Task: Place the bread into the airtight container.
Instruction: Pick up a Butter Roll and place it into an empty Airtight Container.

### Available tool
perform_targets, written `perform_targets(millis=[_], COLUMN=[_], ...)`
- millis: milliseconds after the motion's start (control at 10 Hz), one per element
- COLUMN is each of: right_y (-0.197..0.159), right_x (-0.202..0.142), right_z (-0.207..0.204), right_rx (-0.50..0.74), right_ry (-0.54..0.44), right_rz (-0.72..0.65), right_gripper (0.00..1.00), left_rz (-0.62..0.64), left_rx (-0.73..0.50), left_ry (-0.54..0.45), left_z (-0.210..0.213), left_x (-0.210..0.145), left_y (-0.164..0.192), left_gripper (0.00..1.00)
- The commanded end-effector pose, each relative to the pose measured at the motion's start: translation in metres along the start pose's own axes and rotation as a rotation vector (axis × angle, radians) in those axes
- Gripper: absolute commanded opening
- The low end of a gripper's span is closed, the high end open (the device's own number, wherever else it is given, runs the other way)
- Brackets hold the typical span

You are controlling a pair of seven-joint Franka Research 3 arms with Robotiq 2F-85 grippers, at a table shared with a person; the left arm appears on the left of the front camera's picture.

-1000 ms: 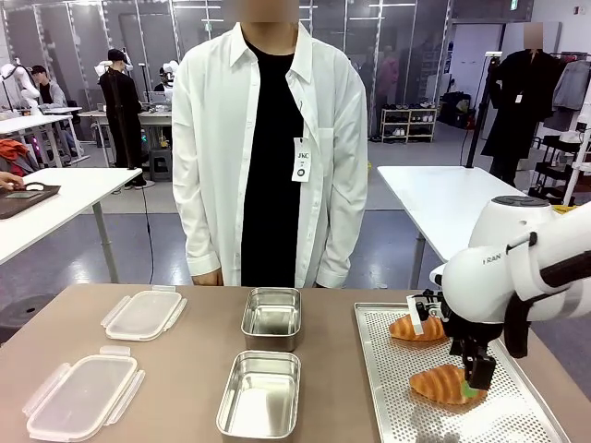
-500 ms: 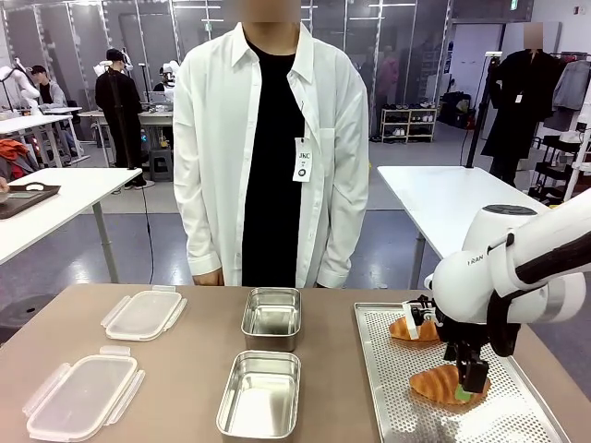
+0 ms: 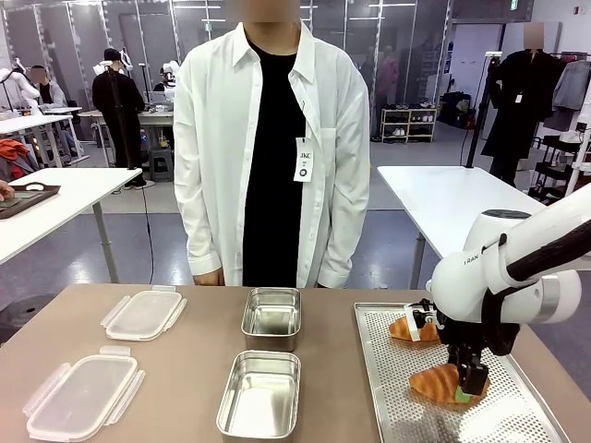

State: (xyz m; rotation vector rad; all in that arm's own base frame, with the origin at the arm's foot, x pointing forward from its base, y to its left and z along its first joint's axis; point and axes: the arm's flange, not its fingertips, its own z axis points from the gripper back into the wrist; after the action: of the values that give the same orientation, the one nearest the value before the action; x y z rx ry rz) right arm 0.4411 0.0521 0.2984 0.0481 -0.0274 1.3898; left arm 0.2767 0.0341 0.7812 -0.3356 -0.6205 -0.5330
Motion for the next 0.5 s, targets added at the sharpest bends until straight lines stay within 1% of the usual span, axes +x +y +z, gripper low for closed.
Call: perform_targets(millis=[0,100,300,400], right_y=[-0.006,-0.006,-0.003,0.002], right_x=[-0.001,-0.001,0.0,0.004], right_z=[0.001,0.001,0.005,0.016], right_rx=[0.05,0.046,0.06,0.058], right_ry=[-0.046,-0.048,-0.025,-0.006], right_rz=[-0.002,-0.007,-0.02,-0.024], right_gripper=[0.15,0.0,0.0,0.0], left_rz=[-0.023,-0.023,-0.023,-0.023], left_rx=[-0.001,-0.001,-0.001,-0.001], left_ry=[0.004,0.004,0.004,0.004], left_z=[0.002,0.002,0.002,0.002], left_x=[0.001,0.001,0.001,0.001], left_y=[0.0,0.0,0.0,0.0], left_gripper=[1.0,1.0,1.0,1.0])
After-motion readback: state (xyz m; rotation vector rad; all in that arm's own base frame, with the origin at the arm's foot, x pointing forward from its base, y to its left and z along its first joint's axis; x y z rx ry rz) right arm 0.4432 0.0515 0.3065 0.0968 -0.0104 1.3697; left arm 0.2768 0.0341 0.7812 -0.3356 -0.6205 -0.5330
